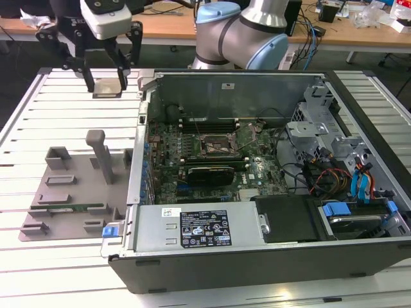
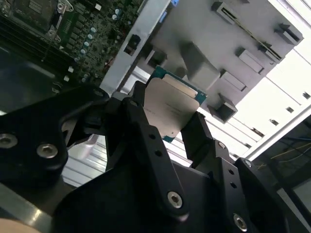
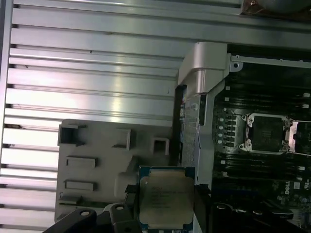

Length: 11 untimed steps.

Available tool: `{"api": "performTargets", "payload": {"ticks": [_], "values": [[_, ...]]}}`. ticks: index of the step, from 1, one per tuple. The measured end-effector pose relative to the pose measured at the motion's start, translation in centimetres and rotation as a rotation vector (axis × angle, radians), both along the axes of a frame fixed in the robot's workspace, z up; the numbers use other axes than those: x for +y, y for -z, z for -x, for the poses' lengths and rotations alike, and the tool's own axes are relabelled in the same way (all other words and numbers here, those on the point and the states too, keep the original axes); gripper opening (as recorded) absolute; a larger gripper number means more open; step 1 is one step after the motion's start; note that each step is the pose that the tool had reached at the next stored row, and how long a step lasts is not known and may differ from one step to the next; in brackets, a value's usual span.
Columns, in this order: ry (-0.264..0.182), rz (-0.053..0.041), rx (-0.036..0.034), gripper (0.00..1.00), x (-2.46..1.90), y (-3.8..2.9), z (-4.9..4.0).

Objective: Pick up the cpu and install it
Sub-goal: 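Pick up the cpu and move it towards the insertion slot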

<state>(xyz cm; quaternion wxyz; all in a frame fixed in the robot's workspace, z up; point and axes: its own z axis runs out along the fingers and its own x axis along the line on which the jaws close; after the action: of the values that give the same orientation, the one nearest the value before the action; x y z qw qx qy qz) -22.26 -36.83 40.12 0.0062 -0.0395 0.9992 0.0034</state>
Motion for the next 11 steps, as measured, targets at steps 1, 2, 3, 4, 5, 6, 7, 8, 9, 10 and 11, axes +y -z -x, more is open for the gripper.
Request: {"api": "performTargets", "payload": {"ticks": [1,2,3,4,5,6,7,8,9,10,11], "values": [[0.0,0.0,0.0008,0.55,0.0,0.0,-0.69],[0.0,-0.0001,0.0012,0.55,0.01,0.0,-1.15],[0.0,-0.0001,0.0018,0.55,0.0,0.0,-1.77],[0.0,0.0,0.0023,0.55,0.0,0.0,-2.22],[0.0,0.0,0.0029,0.55,0.0,0.0,-2.88],[0.0,0.0,0.0037,0.55,0.0,0.0,-3.63],[0.0,0.0,0.0043,0.55,0.0,0.0,-4.24],[0.0,-0.0001,0.0049,0.55,0.01,0.0,-4.83],[0.0,-0.0001,0.0057,0.55,0.0,0.0,-5.69],[0.0,-0.0001,0.0062,0.55,0.01,0.0,-6.14],[0.0,0.0,0.0065,0.55,0.0,0.0,-6.46]]}}
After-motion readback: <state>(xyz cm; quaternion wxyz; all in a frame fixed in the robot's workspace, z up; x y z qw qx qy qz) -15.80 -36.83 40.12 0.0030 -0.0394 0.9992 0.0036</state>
